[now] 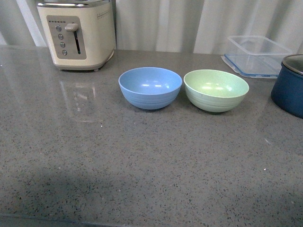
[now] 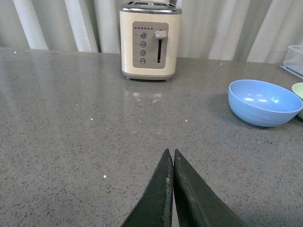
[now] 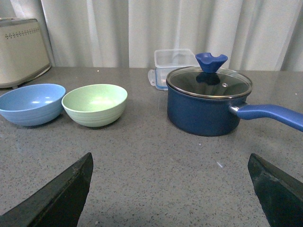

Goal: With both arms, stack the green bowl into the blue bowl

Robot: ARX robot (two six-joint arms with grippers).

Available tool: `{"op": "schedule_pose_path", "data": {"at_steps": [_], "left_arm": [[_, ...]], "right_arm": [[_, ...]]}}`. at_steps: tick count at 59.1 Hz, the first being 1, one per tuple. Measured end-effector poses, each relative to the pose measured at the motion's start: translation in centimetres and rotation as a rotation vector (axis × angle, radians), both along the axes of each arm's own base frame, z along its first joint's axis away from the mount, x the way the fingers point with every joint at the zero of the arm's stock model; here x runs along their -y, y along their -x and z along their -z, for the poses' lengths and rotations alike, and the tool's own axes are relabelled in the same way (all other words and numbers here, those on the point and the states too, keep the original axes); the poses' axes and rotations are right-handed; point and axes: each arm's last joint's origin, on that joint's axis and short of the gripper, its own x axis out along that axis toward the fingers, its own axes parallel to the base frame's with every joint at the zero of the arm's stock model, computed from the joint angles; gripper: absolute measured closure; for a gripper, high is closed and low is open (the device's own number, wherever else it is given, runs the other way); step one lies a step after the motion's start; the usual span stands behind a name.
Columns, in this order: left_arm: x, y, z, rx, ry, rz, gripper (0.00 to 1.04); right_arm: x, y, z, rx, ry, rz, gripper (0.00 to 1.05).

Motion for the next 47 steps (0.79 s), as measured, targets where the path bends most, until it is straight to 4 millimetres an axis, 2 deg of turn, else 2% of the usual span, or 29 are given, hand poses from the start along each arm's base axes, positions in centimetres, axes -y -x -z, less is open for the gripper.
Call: {"op": "schedule_pose_path", "data": {"at_steps": [47], "left_arm": [[0.0, 2.4, -0.4, 0.014, 0.0, 0.0, 1.01]], "right_arm": [[0.0, 0.0, 0.0, 0.0, 0.0, 0.0, 0.1]]}}
